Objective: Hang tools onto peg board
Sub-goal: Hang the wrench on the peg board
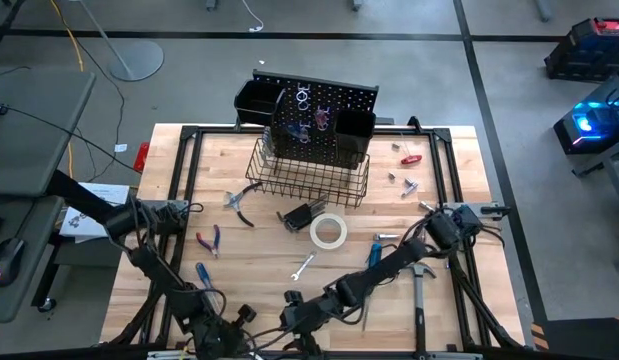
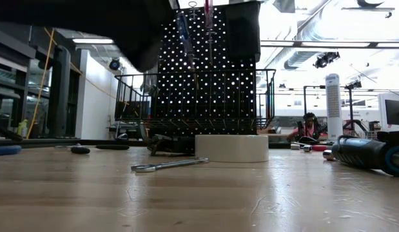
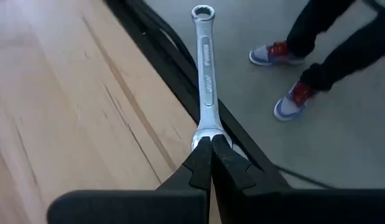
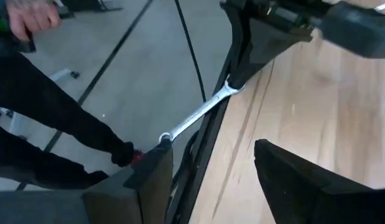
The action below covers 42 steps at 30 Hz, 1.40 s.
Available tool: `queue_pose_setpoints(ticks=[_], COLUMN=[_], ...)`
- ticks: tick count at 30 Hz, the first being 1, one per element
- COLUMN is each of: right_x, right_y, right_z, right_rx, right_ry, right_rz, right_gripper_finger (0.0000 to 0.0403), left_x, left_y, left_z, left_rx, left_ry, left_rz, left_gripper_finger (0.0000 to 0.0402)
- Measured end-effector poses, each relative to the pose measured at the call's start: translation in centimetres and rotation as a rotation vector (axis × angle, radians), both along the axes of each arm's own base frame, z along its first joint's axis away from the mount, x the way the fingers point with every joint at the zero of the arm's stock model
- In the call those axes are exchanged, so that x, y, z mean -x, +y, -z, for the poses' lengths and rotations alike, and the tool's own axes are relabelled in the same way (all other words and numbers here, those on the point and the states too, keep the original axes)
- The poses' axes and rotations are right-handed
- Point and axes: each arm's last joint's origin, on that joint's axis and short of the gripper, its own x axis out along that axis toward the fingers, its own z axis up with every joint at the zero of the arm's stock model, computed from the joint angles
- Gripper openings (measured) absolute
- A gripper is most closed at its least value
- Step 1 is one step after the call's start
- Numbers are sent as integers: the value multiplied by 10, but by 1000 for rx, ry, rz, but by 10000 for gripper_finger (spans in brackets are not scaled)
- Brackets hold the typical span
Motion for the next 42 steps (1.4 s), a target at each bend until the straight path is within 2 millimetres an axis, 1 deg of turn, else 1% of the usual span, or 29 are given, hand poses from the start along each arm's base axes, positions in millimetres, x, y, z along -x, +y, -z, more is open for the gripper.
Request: queue_pose_setpoints(ticks=[3, 6, 8, 11, 13, 15, 17, 22, 24, 27, 30, 35, 39, 42], right_x=[-14, -29, -37, -41, -40, -36, -32, -16, -12, -10, -10, -12, -12, -13], right_y=[9, 21, 26, 30, 31, 33, 38, 63, 70, 68, 67, 71, 73, 73], right_z=[1, -4, -6, -4, -1, -1, -4, -8, -8, -6, -6, -8, -6, 2], right_rx=[1, -5, 24, 102, 123, 87, 90, 165, 184, 200, 193, 205, 179, 195], right_ry=[-2, -7, 31, 130, 167, 185, 193, 116, 100, 136, 145, 73, 75, 88], right_rz=[-5, -9, -13, 3, 10, 34, 42, -71, -61, 16, 59, -23, -37, -5], right_gripper_finger=[216, 216, 216, 216, 216, 216, 216, 216, 216, 216, 216, 216, 216, 216], left_x=[-1, -2, -1, 1, 1, 2, 2, 1, -1, -4, -5, -2, -7, -11], left_y=[1, 1, 1, 0, 0, -1, 0, 0, 1, 4, 4, 2, 6, 9], left_z=[1, 1, 1, 1, 1, 1, 1, 1, 1, 0, 0, 0, 0, 0], left_rx=[39, 56, 68, 91, 102, 107, 105, 100, 106, 128, 130, 58, 81, 102], left_ry=[31, 40, 49, 57, 57, 50, 43, 23, 13, 12, 6, -41, -30, -38], left_rz=[-78, -121, -144, -195, -221, -236, -241, -259, -293, -354, -357, -267, -330, -406], left_gripper_finger=[0, 0, 0, 0, 0, 0, 0, 0, 0, 0, 0, 0, 0, 0])
